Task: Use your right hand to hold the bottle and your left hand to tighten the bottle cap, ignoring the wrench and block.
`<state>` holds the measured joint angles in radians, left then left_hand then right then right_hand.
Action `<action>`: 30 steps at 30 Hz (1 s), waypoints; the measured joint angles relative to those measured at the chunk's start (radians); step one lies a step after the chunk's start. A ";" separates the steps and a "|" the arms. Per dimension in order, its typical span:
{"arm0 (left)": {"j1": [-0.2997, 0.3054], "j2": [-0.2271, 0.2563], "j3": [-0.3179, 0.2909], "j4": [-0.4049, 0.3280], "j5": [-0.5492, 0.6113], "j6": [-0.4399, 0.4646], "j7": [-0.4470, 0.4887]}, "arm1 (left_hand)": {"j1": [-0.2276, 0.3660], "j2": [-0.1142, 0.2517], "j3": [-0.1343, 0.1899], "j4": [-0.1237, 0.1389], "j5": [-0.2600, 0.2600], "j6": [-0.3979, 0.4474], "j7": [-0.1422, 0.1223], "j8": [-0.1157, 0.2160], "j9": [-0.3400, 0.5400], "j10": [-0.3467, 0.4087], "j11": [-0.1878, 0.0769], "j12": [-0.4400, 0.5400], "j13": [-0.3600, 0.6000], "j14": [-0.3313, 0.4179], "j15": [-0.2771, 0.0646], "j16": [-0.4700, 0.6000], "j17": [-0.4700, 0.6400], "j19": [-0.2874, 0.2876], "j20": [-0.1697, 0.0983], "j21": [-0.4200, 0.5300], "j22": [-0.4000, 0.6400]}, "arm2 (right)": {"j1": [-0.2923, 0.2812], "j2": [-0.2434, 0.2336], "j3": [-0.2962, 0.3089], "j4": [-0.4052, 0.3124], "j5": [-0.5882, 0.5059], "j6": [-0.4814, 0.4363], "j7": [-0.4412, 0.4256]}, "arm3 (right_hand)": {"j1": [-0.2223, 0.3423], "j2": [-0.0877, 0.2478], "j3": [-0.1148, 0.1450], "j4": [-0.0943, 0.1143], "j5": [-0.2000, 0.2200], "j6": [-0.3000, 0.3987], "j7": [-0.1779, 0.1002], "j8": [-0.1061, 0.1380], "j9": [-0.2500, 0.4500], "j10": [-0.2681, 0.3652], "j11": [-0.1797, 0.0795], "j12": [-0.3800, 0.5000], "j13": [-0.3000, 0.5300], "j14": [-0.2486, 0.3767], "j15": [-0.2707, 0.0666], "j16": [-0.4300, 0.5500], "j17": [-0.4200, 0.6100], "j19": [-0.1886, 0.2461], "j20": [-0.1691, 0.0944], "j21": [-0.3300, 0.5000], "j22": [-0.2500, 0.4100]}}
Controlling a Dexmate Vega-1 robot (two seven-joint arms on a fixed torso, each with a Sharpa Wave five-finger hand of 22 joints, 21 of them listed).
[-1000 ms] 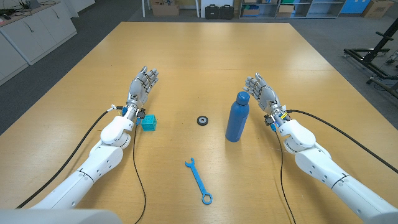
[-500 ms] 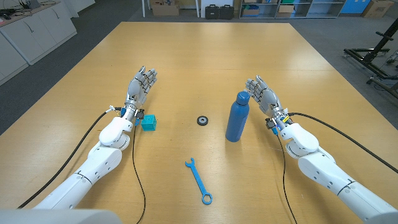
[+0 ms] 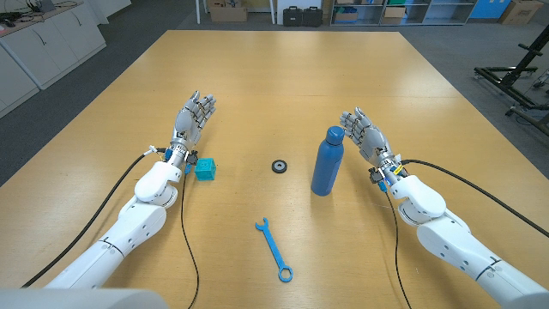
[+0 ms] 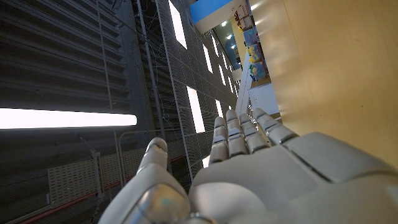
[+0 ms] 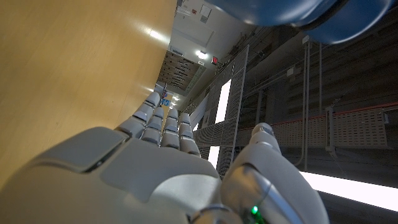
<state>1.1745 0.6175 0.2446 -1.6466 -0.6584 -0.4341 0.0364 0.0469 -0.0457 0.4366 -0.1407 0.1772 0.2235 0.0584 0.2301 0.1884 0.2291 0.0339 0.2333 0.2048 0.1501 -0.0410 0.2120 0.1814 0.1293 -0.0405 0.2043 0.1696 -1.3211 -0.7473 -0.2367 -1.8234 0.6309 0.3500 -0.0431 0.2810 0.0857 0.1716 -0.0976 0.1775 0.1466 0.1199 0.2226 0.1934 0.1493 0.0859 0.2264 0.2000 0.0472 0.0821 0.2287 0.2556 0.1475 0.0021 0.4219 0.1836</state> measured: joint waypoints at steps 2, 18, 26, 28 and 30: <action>0.002 0.001 -0.001 -0.001 0.000 -0.002 -0.001 | 0.000 0.000 0.000 0.000 0.000 0.000 0.000 0.000 0.000 0.000 0.000 0.000 0.000 0.000 0.000 0.000 0.000 0.000 0.000 0.000 0.000 | -0.007 -0.002 0.003 -0.007 -0.001 0.000 -0.003 | 0.000 0.000 0.000 0.000 0.000 0.000 0.000 0.000 0.000 0.000 0.000 0.000 -0.001 0.000 0.000 0.000 0.000 0.000 0.000 -0.004 0.000; 0.027 0.007 -0.016 -0.020 0.003 -0.018 -0.001 | -0.005 0.005 0.000 0.000 0.000 0.000 0.000 0.000 0.000 0.000 0.000 0.000 -0.001 0.000 0.000 0.000 0.000 0.000 0.000 0.000 0.000 | -0.063 -0.015 0.025 -0.054 -0.012 0.001 -0.020 | 0.011 0.000 0.000 0.000 0.000 -0.020 -0.002 -0.012 0.000 0.000 0.000 0.000 -0.005 0.005 -0.005 0.000 0.000 0.004 -0.004 -0.004 0.000; 0.019 0.005 -0.016 -0.018 0.003 -0.019 -0.003 | -0.002 0.008 0.000 0.000 0.000 0.005 -0.005 0.000 0.000 0.005 -0.005 -0.005 -0.005 0.013 0.002 0.000 0.003 0.027 0.001 0.000 0.005 | -0.102 -0.015 0.037 -0.075 -0.018 0.012 -0.032 | 0.011 0.000 0.001 -0.007 0.000 -0.020 -0.002 -0.012 0.000 -0.006 -0.006 0.000 -0.005 0.005 -0.005 0.000 0.000 0.009 0.002 -0.004 0.000; 0.015 0.003 -0.014 -0.015 0.003 -0.019 -0.004 | -0.001 0.009 0.000 0.000 0.000 0.005 -0.005 0.000 0.000 0.005 -0.005 -0.005 -0.005 0.013 0.002 0.000 0.003 0.027 0.002 0.000 0.005 | -0.116 -0.015 0.042 -0.083 -0.021 0.016 -0.037 | 0.011 0.000 0.001 -0.007 0.000 -0.020 -0.002 -0.012 0.000 -0.006 -0.006 0.000 -0.005 0.005 -0.005 0.000 0.000 0.009 0.002 -0.004 0.000; 0.012 0.001 -0.011 -0.012 0.003 -0.019 -0.008 | -0.001 0.009 0.000 0.000 0.000 0.005 -0.005 0.000 0.000 0.005 -0.005 -0.005 -0.005 0.013 0.002 0.000 0.003 0.027 0.002 0.000 0.005 | -0.125 -0.015 0.046 -0.088 -0.023 0.018 -0.040 | 0.011 0.000 0.001 -0.007 0.000 -0.020 -0.002 -0.012 0.000 -0.006 -0.006 0.000 -0.005 0.005 -0.005 0.000 0.000 0.009 0.002 -0.005 0.000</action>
<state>1.1863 0.6183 0.2333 -1.6584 -0.6558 -0.4529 0.0282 0.0456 -0.0363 0.4365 -0.1406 0.1772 0.2290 0.0531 0.2301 0.1883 0.2345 0.0285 0.2285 0.1998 0.1627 -0.0393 0.2120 0.1841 0.1565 -0.0389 0.2043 0.1750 -1.4458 -0.7624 -0.1909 -1.9116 0.6079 0.3684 -0.0835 0.2916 0.0858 0.1725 -0.1049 0.1775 0.1264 0.1180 0.2105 0.1933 0.1430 0.0798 0.2263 0.1951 0.0525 0.0767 0.2286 0.2556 0.1564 0.0036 0.4172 0.1836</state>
